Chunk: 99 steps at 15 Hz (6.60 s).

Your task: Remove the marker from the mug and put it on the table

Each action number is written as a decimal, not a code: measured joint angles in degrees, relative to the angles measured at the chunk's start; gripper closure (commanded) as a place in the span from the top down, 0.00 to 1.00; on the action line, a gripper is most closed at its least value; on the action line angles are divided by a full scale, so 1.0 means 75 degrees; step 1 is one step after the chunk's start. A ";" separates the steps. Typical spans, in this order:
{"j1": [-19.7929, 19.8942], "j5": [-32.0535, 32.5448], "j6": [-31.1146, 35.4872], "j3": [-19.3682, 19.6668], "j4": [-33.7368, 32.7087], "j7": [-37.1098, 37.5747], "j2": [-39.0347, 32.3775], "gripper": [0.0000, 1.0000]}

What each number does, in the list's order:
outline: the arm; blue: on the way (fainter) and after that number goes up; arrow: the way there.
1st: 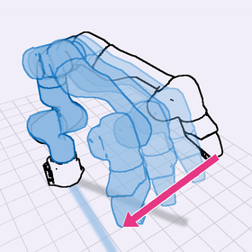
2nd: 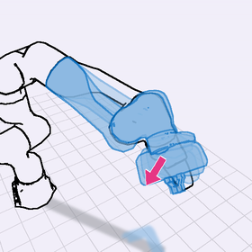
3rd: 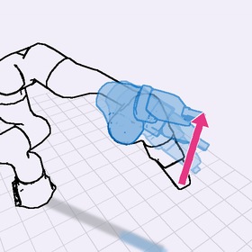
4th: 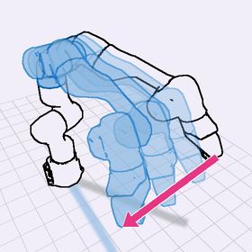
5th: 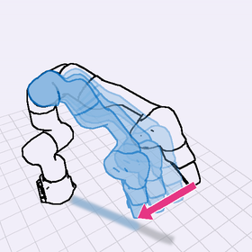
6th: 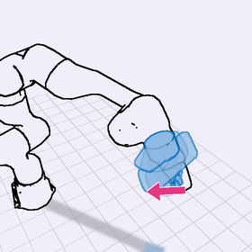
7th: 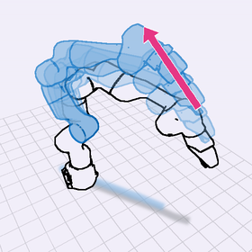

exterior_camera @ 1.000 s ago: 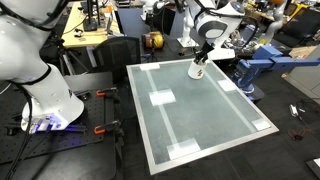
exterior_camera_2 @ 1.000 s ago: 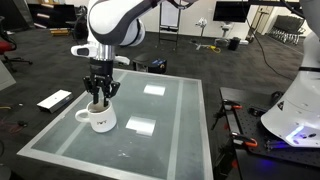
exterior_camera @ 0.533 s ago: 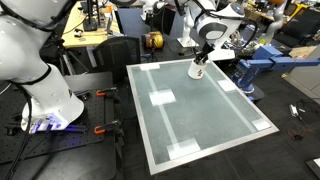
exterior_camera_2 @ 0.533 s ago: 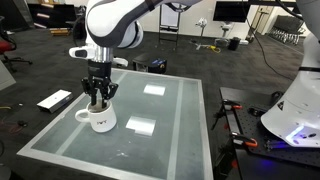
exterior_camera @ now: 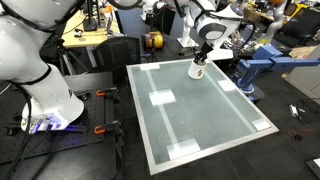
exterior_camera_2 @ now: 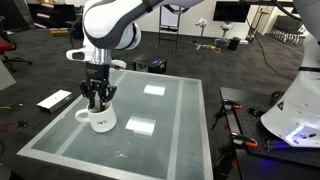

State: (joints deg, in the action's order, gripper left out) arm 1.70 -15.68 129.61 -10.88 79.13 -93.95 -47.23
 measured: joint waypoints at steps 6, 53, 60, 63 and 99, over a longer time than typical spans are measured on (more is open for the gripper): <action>-0.0002 0.0000 -0.0118 -0.0072 -0.0155 0.0000 -0.0142 0.13; -0.0010 0.0417 0.1238 0.0704 0.6447 0.4670 0.5766 0.03; 0.0029 0.0434 0.1231 0.1079 0.6742 0.5428 0.5050 0.03; 0.0141 0.0432 0.1219 0.1114 0.6656 0.5552 0.4429 0.03; 0.0099 0.1731 0.0530 0.1057 0.5858 0.7635 0.4571 1.00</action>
State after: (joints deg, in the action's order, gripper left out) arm 2.44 -2.70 133.59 -2.95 123.07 -36.69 -12.95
